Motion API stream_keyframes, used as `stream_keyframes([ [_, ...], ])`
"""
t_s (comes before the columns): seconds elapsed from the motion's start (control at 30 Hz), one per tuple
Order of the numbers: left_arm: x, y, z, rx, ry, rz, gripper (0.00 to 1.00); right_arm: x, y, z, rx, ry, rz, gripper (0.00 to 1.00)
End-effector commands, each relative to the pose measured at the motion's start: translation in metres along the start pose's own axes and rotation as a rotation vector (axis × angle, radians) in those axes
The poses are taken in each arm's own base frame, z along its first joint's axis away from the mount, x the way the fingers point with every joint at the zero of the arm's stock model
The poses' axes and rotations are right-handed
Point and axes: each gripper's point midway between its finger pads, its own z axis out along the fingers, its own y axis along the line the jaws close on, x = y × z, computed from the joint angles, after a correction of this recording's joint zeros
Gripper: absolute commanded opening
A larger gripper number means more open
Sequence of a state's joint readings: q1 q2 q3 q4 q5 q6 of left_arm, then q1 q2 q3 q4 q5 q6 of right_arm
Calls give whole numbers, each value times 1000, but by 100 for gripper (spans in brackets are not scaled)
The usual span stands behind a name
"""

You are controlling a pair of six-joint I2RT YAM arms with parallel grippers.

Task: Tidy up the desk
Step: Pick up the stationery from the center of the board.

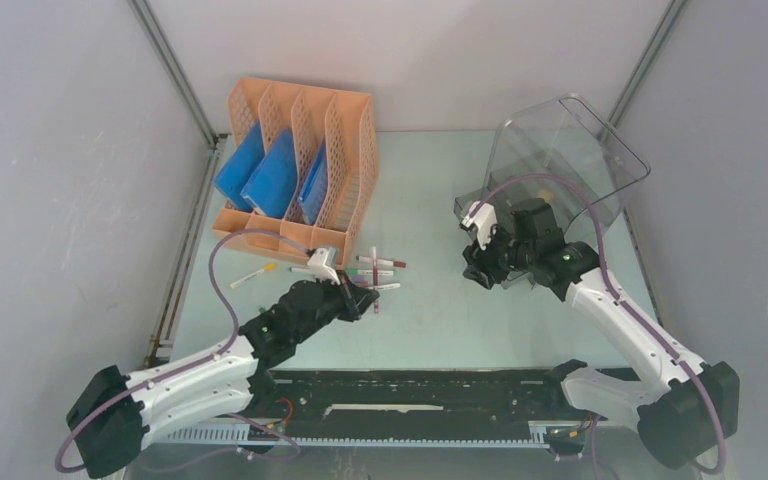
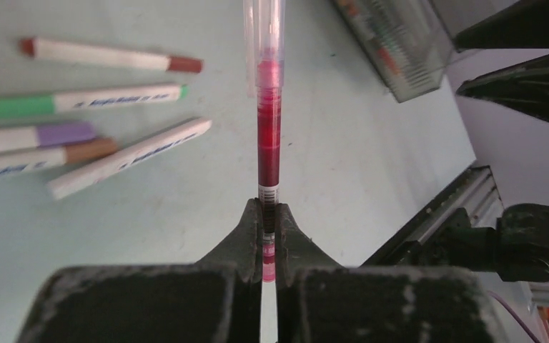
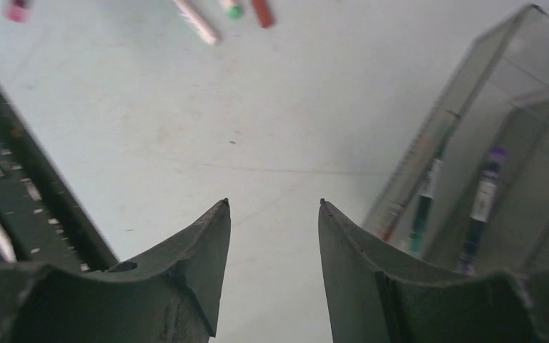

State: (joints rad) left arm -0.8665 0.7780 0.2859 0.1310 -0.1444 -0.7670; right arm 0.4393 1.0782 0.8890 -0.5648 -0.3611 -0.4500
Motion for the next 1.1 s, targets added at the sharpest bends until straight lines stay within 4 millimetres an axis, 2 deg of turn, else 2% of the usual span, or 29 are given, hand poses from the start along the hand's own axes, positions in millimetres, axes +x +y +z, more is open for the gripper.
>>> stream_keyframes([
  [0.0, -34, -59, 8, 243, -109, 95, 0, -31, 42, -13, -231, -108, 16, 56],
  [0.1, -43, -74, 15, 276, -126, 122, 0, -38, 58, -17, -327, -135, 29, 56],
  [0.23, -56, -93, 21, 318, -161, 143, 0, -45, 69, -21, -405, -156, 59, 56],
  [0.4, -59, -113, 31, 359, -183, 145, 0, -58, 78, -31, -522, -207, 136, 56],
  [0.53, -57, -124, 41, 381, -190, 136, 0, -64, 75, -34, -539, -229, 172, 58],
  [0.77, -52, -156, 54, 455, -210, 118, 0, -70, 63, -39, -514, -258, 227, 62],
  [0.9, -44, -169, 60, 476, -196, 107, 0, -71, 53, -34, -480, -263, 275, 72],
  [1.07, -34, -176, 63, 486, -185, 97, 0, -68, 41, -26, -414, -259, 321, 74],
])
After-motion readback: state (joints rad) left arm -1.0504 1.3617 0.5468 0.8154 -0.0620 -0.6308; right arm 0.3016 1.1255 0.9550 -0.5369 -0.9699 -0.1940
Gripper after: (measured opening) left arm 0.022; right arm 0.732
